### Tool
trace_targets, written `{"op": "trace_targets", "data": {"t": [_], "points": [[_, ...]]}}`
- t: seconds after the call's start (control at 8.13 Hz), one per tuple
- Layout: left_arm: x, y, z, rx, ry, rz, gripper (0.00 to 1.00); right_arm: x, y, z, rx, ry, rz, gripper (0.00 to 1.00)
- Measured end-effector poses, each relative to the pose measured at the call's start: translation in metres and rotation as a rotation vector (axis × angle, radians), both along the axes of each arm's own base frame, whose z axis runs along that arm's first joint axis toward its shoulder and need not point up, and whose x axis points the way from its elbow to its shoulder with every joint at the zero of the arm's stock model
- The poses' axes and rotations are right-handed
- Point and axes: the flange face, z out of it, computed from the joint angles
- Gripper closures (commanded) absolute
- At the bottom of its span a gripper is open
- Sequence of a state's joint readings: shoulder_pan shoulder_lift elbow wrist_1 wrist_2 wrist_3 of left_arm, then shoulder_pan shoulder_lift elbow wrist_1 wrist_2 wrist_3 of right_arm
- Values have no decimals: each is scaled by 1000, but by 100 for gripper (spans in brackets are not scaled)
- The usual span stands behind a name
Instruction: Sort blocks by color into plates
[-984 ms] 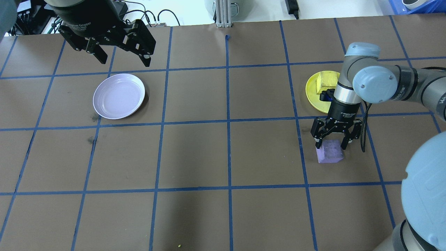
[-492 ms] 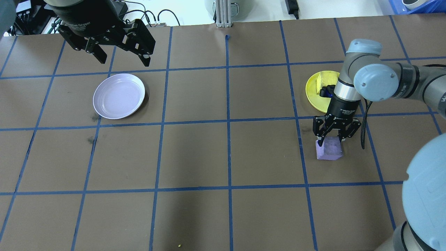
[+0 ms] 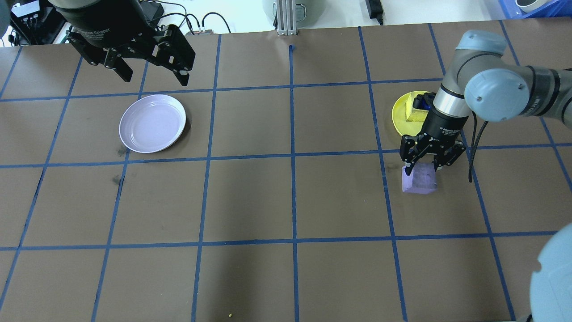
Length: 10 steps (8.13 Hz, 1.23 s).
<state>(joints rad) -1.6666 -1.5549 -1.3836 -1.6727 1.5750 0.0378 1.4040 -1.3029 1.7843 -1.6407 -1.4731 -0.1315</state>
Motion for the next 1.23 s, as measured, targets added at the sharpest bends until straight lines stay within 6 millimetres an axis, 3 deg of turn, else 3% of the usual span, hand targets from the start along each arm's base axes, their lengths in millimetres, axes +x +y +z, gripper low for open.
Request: {"op": "trace_targets", "data": {"t": [0.25,0.61,1.11,1.23], "points": [[1,0,0,0,0,1,0,73,-1,36,-65,8,-4,100],[2,1,2,-2,-2,-2,0,183,5,50,-66,-53,-117,100],[4,4,3,2,-6,-6,0,313,5,15,-46,-12,-232,99],[5,4,3,3,-7,-6,0,337,8,-4,-43,-6,-246,81]]}}
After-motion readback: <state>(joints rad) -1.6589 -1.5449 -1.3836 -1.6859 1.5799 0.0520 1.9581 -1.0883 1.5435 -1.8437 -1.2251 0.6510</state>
